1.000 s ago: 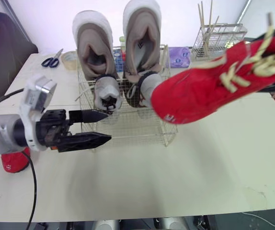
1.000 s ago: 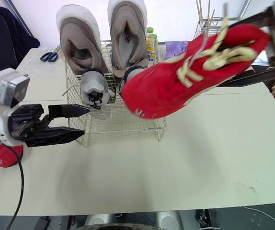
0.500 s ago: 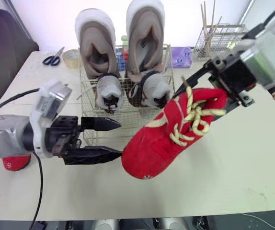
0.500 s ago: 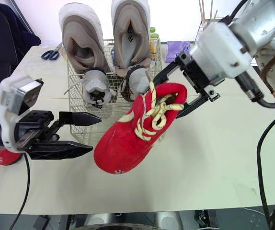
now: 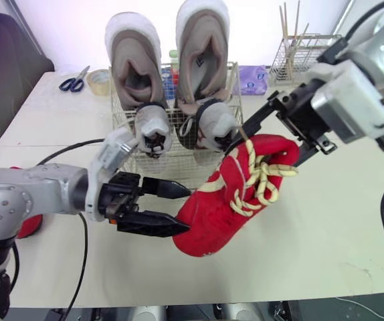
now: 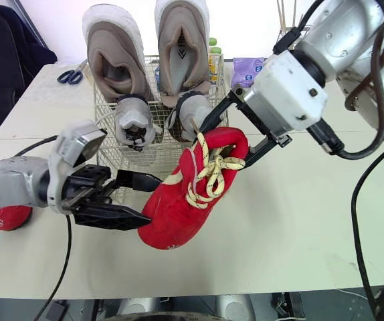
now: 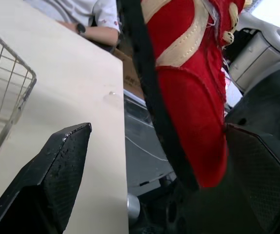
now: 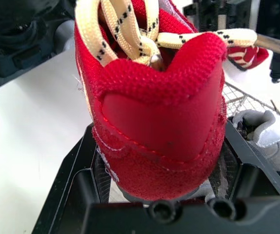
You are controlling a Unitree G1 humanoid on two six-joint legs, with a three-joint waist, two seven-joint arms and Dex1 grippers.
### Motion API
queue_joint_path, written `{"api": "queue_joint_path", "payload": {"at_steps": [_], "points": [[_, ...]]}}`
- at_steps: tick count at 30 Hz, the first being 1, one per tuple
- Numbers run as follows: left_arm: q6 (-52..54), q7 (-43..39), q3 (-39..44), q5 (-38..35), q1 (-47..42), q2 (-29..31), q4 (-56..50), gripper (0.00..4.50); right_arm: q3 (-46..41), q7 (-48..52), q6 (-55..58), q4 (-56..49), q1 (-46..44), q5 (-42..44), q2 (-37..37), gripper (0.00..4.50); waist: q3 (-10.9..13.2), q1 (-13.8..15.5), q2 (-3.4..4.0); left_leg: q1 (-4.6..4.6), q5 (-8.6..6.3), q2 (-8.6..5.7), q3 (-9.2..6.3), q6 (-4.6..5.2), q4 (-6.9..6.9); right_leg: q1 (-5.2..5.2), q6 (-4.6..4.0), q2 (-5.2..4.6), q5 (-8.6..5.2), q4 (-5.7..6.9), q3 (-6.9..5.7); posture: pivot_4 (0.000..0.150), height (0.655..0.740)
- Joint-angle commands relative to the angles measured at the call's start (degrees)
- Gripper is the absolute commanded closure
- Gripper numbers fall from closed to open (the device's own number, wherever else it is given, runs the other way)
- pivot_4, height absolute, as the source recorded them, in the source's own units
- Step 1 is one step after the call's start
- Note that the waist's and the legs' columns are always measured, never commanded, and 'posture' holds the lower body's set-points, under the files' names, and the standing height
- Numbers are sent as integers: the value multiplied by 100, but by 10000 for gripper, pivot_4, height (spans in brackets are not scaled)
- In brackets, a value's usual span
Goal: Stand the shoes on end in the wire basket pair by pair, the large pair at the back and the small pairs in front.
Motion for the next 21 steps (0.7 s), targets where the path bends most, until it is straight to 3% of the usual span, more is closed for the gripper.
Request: {"api": "queue_joint_path", "payload": {"at_steps": [1, 4, 12, 14, 15, 19, 21], "points": [[-34, -22, -56, 73, -127, -195, -56, 0, -258, 11, 71, -51, -86, 24, 34, 22841, 0, 7, 0, -1, 0, 0, -2, 0, 3, 2, 0, 0, 0, 1, -1, 1500, 7400], [6, -3, -127, 153, -121, -315, -87, 0, -344, 11, 131, -62, -71, -4, 120, 22841, 0, 6, 0, -2, 0, 1, -8, 0, 10, 4, 0, -1, 0, 5, -3, 1500, 7400], [-40, 114, -36, 141, 107, -468, -273, 35973, -810, 11, 494, -109, 203, -73, 184, 22841, 0, 4, 0, -2, 0, 2, -17, 0, 17, 10, 0, -5, 0, 9, -8, 1500, 7400], [-170, 137, 2, 285, 237, -519, -416, 41177, -1076, 11, 743, -131, 362, -104, 152, 22841, 0, 4, 0, -2, 0, 3, -20, 0, 17, 11, 0, -5, 0, 10, -11, 1500, 7400], [-258, 116, 34, 382, 358, -553, -495, 41177, -1321, -30, 979, -151, 525, -128, 102, 22841, 0, 6, 0, -2, 0, 2, -21, 0, 17, 12, 0, -5, 0, 10, -12, 1500, 7400], [-575, 86, 94, 762, 779, -681, -742, 41343, -2119, -510, 1723, -247, 1195, -329, -129, 3064, 0, 31, -1, -2, 0, 1, -22, 0, 22, 16, -1, -12, -1, 10, -12, 1500, 7400], [-729, 156, 128, 865, 944, -778, -811, 41343, -2531, -838, 2106, -343, 1585, -395, -253, 499, -1, 43, -2, -2, 0, 0, -24, 0, 24, 21, -7, -15, -4, 7, -14, 1500, 7400]]}}
